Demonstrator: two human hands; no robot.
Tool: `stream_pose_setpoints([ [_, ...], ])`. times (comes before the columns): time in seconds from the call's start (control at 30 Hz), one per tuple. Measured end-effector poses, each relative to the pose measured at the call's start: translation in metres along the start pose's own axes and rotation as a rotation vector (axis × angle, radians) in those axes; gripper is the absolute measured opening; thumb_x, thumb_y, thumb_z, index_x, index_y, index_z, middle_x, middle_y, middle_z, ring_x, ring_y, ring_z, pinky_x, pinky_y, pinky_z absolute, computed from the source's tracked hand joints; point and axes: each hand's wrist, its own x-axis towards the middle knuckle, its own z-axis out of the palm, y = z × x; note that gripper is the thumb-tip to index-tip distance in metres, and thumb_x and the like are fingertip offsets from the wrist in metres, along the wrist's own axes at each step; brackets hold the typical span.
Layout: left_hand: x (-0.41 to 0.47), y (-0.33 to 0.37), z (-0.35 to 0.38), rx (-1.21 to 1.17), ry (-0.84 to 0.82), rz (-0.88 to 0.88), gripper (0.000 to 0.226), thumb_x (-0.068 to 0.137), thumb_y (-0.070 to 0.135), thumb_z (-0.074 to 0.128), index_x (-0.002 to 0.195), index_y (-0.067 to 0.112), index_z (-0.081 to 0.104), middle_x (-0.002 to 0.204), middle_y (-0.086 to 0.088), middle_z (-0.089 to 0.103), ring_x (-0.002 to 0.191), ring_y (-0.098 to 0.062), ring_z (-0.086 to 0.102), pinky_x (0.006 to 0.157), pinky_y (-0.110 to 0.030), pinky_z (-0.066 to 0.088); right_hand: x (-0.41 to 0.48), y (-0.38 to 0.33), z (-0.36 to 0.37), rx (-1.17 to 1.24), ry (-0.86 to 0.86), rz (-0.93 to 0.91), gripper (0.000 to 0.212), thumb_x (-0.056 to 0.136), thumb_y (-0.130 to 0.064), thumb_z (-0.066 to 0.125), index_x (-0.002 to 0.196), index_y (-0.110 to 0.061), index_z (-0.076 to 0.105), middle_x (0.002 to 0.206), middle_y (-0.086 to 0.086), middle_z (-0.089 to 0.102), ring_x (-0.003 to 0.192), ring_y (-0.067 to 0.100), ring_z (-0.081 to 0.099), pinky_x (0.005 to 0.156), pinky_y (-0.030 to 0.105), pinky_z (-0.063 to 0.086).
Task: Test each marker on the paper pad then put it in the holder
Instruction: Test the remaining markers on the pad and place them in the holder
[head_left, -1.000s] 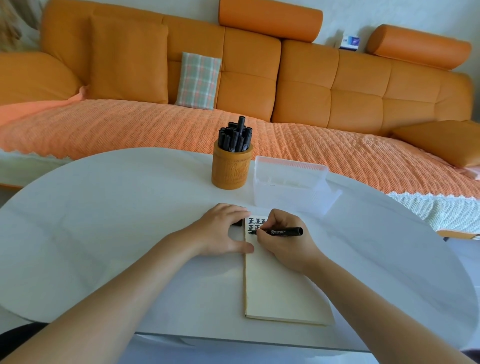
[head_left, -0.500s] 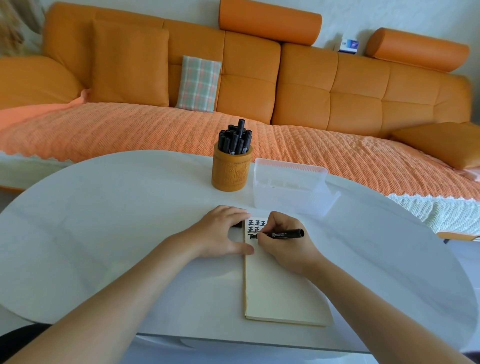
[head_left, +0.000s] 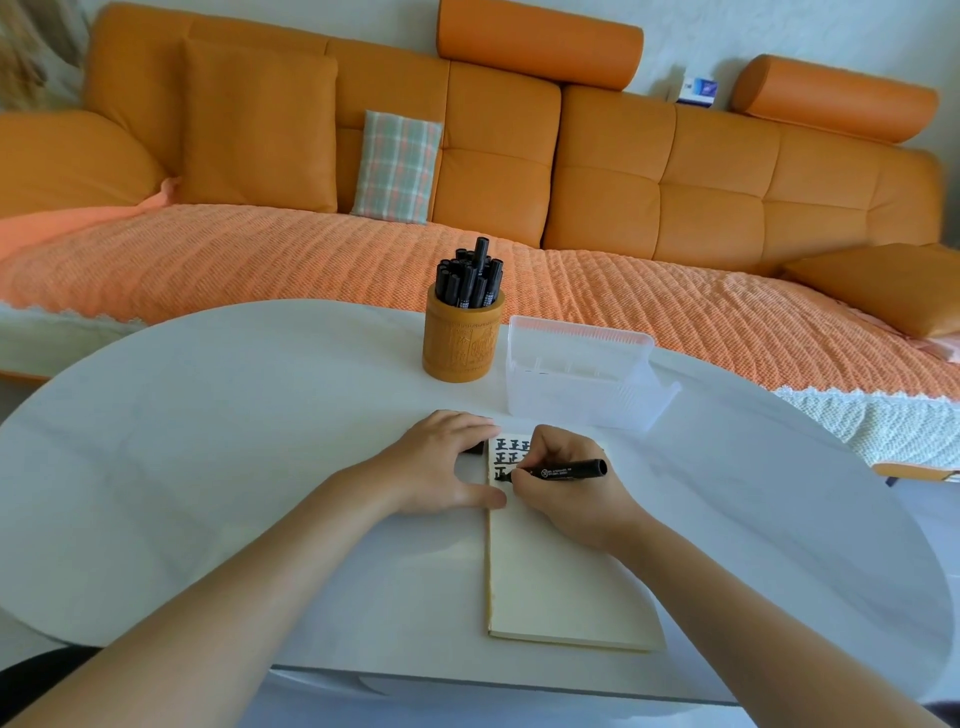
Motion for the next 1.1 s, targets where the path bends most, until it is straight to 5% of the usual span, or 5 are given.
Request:
stream_pose_setpoints([
  [0.3, -0.002, 0.002, -0.001, 0.011, -0.01, -0.007, 0.09, 0.075, 0.062, 0.072, 0.151, 0.032, 0.033, 0.153, 0.017, 0.029, 0.141, -0.003, 0.018, 0.118, -0.025, 0.016, 0.001, 0.003, -0.003, 0.104, 0.109, -0.012, 0.02, 0.082, -0.001, 0.064, 0.07, -0.011, 0.052, 0.059, -0.005, 0.053, 0.053, 0.009, 0.043, 0.051, 0.021, 0.035],
  [0.53, -0.003, -0.001, -0.011, -0.151, 0.156, -0.131, 0.052, 0.096, 0.028, 0.057, 0.145, 0.031, 0.04, 0.139, 0.015, 0.048, 0.133, -0.006, 0.039, 0.112, -0.025, 0.029, 0.006, 0.0, -0.013, 0.21, 0.233, -0.106, 0.027, 0.094, 0.002, 0.059, 0.104, -0.019, 0.073, 0.078, -0.001, 0.066, 0.059, 0.016, 0.054, 0.051, 0.017, 0.041],
  [0.73, -0.003, -0.003, -0.014, 0.026, 0.214, -0.112, 0.019, 0.086, 0.03, 0.068, 0.104, 0.027, 0.068, 0.107, 0.011, 0.06, 0.108, -0.011, 0.049, 0.095, -0.031, 0.044, 0.017, -0.009, -0.031, 0.153, 0.05, -0.07, 0.047, 0.1, 0.012, 0.037, 0.13, -0.016, 0.06, 0.104, 0.009, 0.068, 0.075, 0.022, 0.065, 0.06, 0.037, 0.056],
  [0.87, -0.006, 0.001, -0.019, -0.027, 0.278, -0.14, 0.008, 0.089, 0.033, 0.066, 0.096, 0.036, 0.066, 0.091, 0.018, 0.059, 0.09, -0.006, 0.054, 0.076, -0.027, 0.047, 0.018, -0.02, -0.03, 0.342, -0.048, 0.024, 0.038, 0.104, 0.001, 0.031, 0.106, -0.009, 0.068, 0.094, 0.013, 0.06, 0.069, 0.03, 0.066, 0.068, 0.042, 0.06],
  [1.1, -0.006, 0.005, -0.029, -0.322, 0.364, -0.144, 0.014, 0.09, 0.023, 0.067, 0.101, 0.032, 0.068, 0.092, 0.016, 0.066, 0.087, -0.005, 0.06, 0.073, -0.02, 0.043, 0.024, -0.015, -0.031, -0.278, 0.022, -0.084, 0.029, 0.094, -0.017, 0.062, 0.114, -0.037, 0.06, 0.091, -0.012, 0.065, 0.059, 0.006, 0.055, 0.061, 0.024, 0.047],
])
